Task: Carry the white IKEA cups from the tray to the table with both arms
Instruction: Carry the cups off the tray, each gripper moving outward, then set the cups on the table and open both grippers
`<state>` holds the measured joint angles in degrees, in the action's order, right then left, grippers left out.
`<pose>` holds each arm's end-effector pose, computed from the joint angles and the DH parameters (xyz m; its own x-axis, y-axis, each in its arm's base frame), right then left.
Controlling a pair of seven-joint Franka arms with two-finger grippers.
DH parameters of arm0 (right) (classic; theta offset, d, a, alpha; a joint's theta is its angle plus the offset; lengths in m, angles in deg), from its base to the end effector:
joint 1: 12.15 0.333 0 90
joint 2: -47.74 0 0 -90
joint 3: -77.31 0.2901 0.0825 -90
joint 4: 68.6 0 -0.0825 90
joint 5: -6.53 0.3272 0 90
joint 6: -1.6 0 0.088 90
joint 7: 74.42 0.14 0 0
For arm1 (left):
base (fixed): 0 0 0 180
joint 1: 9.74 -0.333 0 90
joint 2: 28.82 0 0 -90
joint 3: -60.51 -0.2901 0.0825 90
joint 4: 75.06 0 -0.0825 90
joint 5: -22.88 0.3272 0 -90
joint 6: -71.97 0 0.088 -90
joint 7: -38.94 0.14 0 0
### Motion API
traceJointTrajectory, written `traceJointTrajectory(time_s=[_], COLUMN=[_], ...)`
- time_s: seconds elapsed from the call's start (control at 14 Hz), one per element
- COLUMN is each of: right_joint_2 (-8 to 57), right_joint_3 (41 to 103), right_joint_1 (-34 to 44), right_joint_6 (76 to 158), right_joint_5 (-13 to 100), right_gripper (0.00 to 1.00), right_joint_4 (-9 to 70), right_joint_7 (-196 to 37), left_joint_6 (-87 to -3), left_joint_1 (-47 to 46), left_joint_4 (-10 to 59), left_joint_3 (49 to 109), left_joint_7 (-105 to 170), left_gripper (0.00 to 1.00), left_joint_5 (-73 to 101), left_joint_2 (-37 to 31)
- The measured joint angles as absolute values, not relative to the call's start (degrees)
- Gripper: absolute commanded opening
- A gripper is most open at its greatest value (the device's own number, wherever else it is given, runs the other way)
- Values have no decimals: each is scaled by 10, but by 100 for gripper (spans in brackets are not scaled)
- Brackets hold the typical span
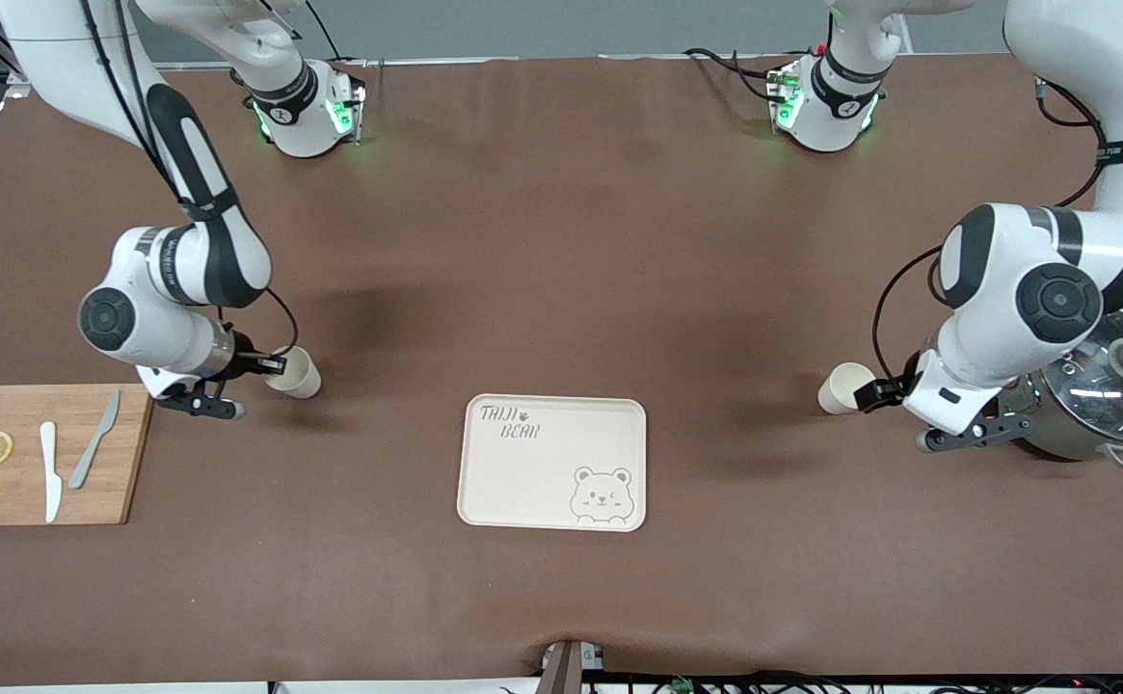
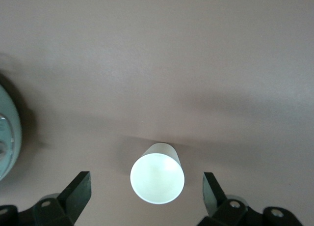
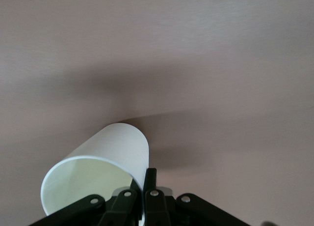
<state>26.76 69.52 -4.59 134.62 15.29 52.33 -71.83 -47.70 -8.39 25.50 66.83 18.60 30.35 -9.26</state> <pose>0.5137 0.0034 0.2175 0.9766 -0.1513 -0.1531 -0.1590 -0.9865 -0.0394 0.5831 -0.0640 0.3465 0.9868 0.1610 0.0197 0.1620 -0.9840 -0.0737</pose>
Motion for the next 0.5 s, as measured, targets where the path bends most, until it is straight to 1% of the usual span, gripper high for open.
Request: traceJointTrajectory(time_s=[0.21,0.5], right_joint_2=[270,271], right_joint_3=[694,694], right_joint_1=[-92,-128], right_joint_6=[1346,1347], right_joint_5=[152,144], right_gripper=[0,0], right_joint_4=[530,539], right_joint_7=[-800,-848], left_joint_6=[-431,-367], left_joint_1=[-85,-87], left_joint_4=[212,164], left_joint_3=[668,668], left_joint_7=[189,217], left_gripper=[100,100], left_joint_5=[304,304], left_joint_2=[-94,-107])
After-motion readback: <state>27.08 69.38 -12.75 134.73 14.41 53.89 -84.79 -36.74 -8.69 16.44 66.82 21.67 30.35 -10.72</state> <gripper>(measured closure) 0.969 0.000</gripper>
